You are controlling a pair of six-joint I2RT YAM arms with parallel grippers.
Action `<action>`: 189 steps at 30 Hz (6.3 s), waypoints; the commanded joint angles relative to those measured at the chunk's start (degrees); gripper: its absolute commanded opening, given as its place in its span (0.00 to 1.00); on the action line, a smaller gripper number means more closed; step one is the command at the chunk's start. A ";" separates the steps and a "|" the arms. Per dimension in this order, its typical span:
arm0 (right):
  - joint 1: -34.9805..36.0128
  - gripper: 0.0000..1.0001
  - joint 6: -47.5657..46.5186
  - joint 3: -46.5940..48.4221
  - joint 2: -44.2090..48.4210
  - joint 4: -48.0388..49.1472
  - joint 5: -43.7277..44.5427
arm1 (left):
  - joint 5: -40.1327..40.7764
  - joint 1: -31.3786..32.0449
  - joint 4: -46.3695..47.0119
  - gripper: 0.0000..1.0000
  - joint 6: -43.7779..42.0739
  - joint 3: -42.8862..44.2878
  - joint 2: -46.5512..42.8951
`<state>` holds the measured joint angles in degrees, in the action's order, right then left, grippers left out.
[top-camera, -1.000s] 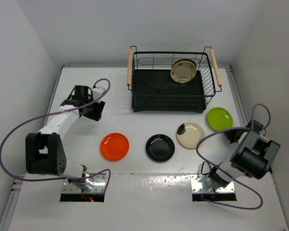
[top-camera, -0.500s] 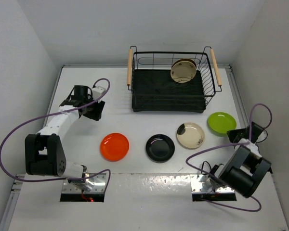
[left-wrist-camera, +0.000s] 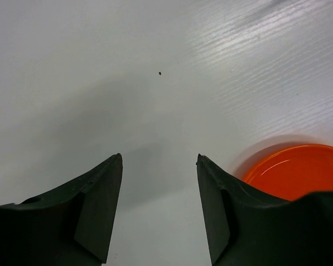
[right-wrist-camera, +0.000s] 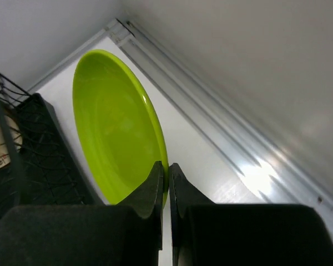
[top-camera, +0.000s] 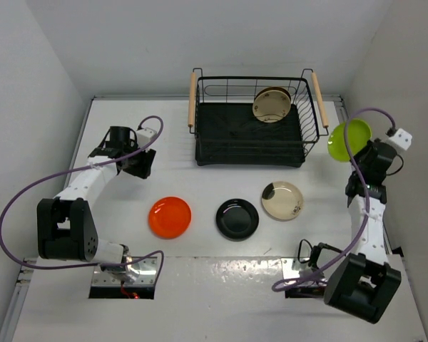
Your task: Load the plates into the dish rack
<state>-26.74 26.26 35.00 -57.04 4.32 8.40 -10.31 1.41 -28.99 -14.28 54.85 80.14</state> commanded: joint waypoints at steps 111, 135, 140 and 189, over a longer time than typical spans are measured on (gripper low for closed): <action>23.05 0.00 -81.81 46.21 -54.58 12.73 -49.55 | -4.81 -3.78 -8.18 0.60 -0.39 3.69 9.25; 23.23 0.06 -84.19 43.14 -57.75 13.60 -47.34 | -4.81 -3.78 -8.71 0.60 -0.39 4.21 9.77; 23.31 0.61 -80.84 41.64 -55.73 18.69 -45.59 | -4.81 -3.78 -9.24 0.60 -1.01 4.21 9.25; 13.12 0.61 22.78 -24.27 -5.34 -6.26 -20.87 | 1.69 16.26 0.95 0.60 -11.91 -14.68 -5.96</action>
<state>-13.50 47.59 13.63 -58.74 -5.76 -11.11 -8.62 18.24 -29.98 -26.30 39.99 76.29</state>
